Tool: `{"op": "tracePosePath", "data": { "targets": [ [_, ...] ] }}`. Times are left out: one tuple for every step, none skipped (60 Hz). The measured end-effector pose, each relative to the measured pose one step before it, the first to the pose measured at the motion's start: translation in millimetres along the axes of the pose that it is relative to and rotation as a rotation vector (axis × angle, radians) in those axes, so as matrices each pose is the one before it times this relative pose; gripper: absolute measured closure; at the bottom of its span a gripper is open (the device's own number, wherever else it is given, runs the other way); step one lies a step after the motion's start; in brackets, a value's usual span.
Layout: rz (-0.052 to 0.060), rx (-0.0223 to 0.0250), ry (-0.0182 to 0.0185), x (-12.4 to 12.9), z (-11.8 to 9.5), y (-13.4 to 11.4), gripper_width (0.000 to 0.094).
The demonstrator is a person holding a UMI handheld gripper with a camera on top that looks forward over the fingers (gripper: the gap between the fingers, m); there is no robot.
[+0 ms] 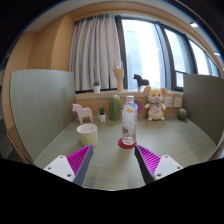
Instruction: Pour water
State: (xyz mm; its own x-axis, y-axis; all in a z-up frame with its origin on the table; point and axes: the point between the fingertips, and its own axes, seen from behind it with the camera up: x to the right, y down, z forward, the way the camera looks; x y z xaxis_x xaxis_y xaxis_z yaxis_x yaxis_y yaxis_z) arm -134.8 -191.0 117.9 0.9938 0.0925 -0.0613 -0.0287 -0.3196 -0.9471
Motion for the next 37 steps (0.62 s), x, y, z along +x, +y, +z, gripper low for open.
{"op": "tracePosePath", "data": {
  "targets": [
    [-0.0013, 0.00682, 0.00505, -0.65, -2.79, -3.49, 0.0081],
    [0.0001, 0.00708, 0.00311, -0.33, -3.60, -3.05, 0.0082],
    [0.0001, 0.00570, 0.00290, -0.08, -3.95, -2.99, 0.0081],
    [-0.0016, 0.00422, 0.00368, 0.17, -3.91, -2.47, 0.0083],
    [-0.0028, 0.00415, 0.00415, 0.19, -3.60, -2.57, 0.0083],
    [-0.0039, 0.00437, 0.00390, 0.31, -3.69, -2.64, 0.0083],
    [-0.0047, 0.00339, 0.00379, 0.53, -3.16, -2.45, 0.0085],
    [-0.0054, 0.00194, 0.00380, 0.44, -3.11, -2.00, 0.0084],
    [-0.0038, -0.00038, 0.00172, 1.23, -3.84, -2.51, 0.0084],
    [-0.0057, 0.00040, 0.00362, -0.10, -3.31, -2.18, 0.0082],
    [-0.0040, 0.00163, 0.00251, -0.09, -2.64, -1.56, 0.0082],
    [-0.0007, 0.00203, 0.00143, 0.18, -3.02, -1.64, 0.0082],
    [0.0005, 0.00253, 0.00236, 0.25, -2.86, -1.84, 0.0081],
    [0.0011, 0.00295, 0.00280, 0.59, -2.75, -1.92, 0.0082],
    [-0.0001, 0.00278, 0.00289, 0.35, -2.96, -1.76, 0.0083],
    [-0.0008, 0.00331, 0.00198, 0.18, -2.95, -2.00, 0.0082],
    [0.0000, 0.00335, -0.00018, 0.57, -3.37, -1.88, 0.0082],
    [0.0004, 0.00260, 0.00157, 0.11, -1.87, -1.80, 0.0084],
    [-0.0002, 0.00378, 0.00113, 0.19, -2.44, -1.39, 0.0083],
    [-0.0009, 0.00366, 0.00094, 0.17, -2.18, -1.34, 0.0084],
    [-0.0016, 0.00337, 0.00043, -0.59, -2.60, -0.83, 0.0084],
    [-0.0017, 0.00153, -0.00042, -0.39, -2.38, -0.98, 0.0084],
    [-0.0011, 0.00135, -0.00096, -0.52, -2.27, -1.23, 0.0083],
    [0.0002, 0.00183, -0.00164, -0.61, -2.33, -1.08, 0.0085],
    [0.0003, 0.00197, -0.00269, -0.34, -2.70, -1.94, 0.0085],
    [0.0013, 0.00206, -0.00326, -1.08, -2.00, -1.21, 0.0084],
    [0.0020, 0.00256, -0.00286, -1.83, -1.72, -0.51, 0.0084],
    [0.0021, 0.00461, -0.00231, -1.42, -1.58, -1.44, 0.0084],
    [0.0024, 0.00578, -0.00243, -1.15, -1.93, -1.89, 0.0082],
    [0.0015, 0.00636, -0.00121, -0.85, -1.77, -1.98, 0.0083],
    [0.0011, 0.00614, -0.00067, -0.90, -1.12, -1.92, 0.0083],
    [0.0003, 0.00466, -0.00034, -0.69, -1.52, -1.86, 0.0083],
    [0.0007, 0.00319, -0.00030, -0.58, -1.43, -1.60, 0.0084],
    [0.0007, 0.00234, -0.00099, -0.51, -1.48, -1.29, 0.0084],
    [0.0002, 0.00285, -0.00257, 0.85, -1.79, -1.58, 0.0084],
    [0.0013, 0.00182, -0.00195, -1.48, -1.10, 0.11, 0.0085],
    [0.0020, 0.00227, -0.00244, -1.53, -1.36, -0.94, 0.0085]
  ]
}}
